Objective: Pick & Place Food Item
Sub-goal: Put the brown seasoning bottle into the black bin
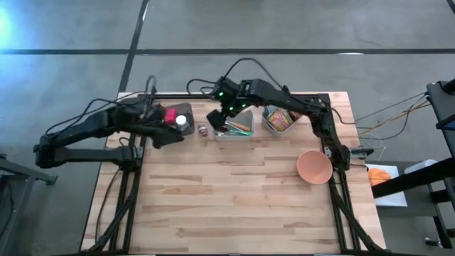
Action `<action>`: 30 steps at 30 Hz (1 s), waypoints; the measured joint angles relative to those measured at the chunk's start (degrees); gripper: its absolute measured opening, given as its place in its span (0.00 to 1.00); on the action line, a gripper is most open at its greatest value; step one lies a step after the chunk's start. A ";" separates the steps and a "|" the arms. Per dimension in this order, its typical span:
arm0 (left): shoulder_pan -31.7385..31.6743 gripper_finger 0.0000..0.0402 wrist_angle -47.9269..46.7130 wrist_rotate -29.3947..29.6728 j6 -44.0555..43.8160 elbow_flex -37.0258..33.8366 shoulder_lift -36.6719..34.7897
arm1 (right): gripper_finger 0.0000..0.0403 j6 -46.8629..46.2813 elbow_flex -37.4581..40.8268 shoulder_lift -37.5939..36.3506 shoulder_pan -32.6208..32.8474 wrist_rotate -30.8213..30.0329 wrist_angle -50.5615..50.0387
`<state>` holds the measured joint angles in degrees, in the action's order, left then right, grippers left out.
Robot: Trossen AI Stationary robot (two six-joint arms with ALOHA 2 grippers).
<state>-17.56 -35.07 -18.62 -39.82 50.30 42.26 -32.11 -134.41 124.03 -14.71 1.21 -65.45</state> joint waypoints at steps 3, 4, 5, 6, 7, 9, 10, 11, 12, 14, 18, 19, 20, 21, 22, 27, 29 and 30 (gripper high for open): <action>-0.04 0.78 -0.58 0.30 2.32 0.21 4.30 | 0.61 1.11 -0.57 -3.15 0.10 -0.65 -4.16; -0.04 0.78 -0.75 0.79 3.26 0.59 5.99 | 0.61 1.54 -0.57 -4.08 0.26 -1.36 -5.82; -0.07 0.78 -0.90 1.57 3.95 1.09 7.66 | 0.61 2.18 -0.57 -5.17 0.38 -1.73 -7.06; -0.07 0.78 -1.53 2.79 4.74 1.56 9.44 | 0.61 2.66 -0.55 -6.26 0.51 -2.19 -8.80; -0.11 0.78 -2.19 3.70 5.78 2.14 11.32 | 0.61 3.00 -0.49 -7.32 0.75 -2.93 -10.63; -0.11 0.78 -3.63 4.65 8.96 3.58 15.07 | 0.61 3.18 -0.46 -9.71 1.06 -4.51 -13.77; -0.11 0.78 -4.62 5.12 11.52 4.36 16.93 | 0.61 3.43 -0.46 -10.89 1.27 -5.79 -15.46; -0.11 0.78 -5.71 5.88 14.65 5.26 18.74 | 0.61 3.75 -0.46 -12.05 1.47 -7.24 -16.82; -0.10 0.78 -6.92 7.28 17.97 6.25 20.54 | 0.61 4.03 -0.46 -13.10 1.72 -8.49 -17.76; -0.07 0.78 -9.55 11.29 24.20 8.34 23.87 | 0.61 4.57 -0.41 -15.12 2.16 -10.84 -19.53; -0.15 0.78 -11.58 19.50 34.24 11.27 28.87 | 0.61 5.32 -0.35 -17.68 3.00 -11.96 -20.65; -0.26 0.78 -11.47 20.85 36.32 11.61 29.86 | 0.61 5.76 -0.35 -18.01 3.22 -12.00 -21.01; -0.26 0.78 -11.48 21.80 38.26 11.74 30.62 | 0.61 6.22 -0.35 -18.26 3.32 -12.10 -21.38; -0.26 0.78 -11.58 22.56 39.78 11.82 31.42 | 0.61 6.61 -0.35 -18.53 3.33 -12.12 -22.05; -0.28 0.78 -11.48 22.98 41.05 11.92 32.16 | 0.61 6.98 -0.34 -18.62 3.35 -12.12 -22.97; -0.19 0.78 -9.83 23.16 59.16 11.93 35.74 | 0.61 9.50 -0.15 -18.68 4.06 -12.79 -24.62; 0.05 0.78 -9.72 23.16 69.03 11.93 37.06 | 0.61 10.49 -0.10 -18.87 4.26 -12.81 -24.60; 0.14 0.78 -9.65 23.16 73.36 11.93 37.86 | 0.61 10.65 -0.07 -18.98 4.40 -12.83 -24.61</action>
<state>-17.42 -44.72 4.54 33.55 62.24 80.12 -21.46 -134.47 105.05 -10.31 -11.62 -90.06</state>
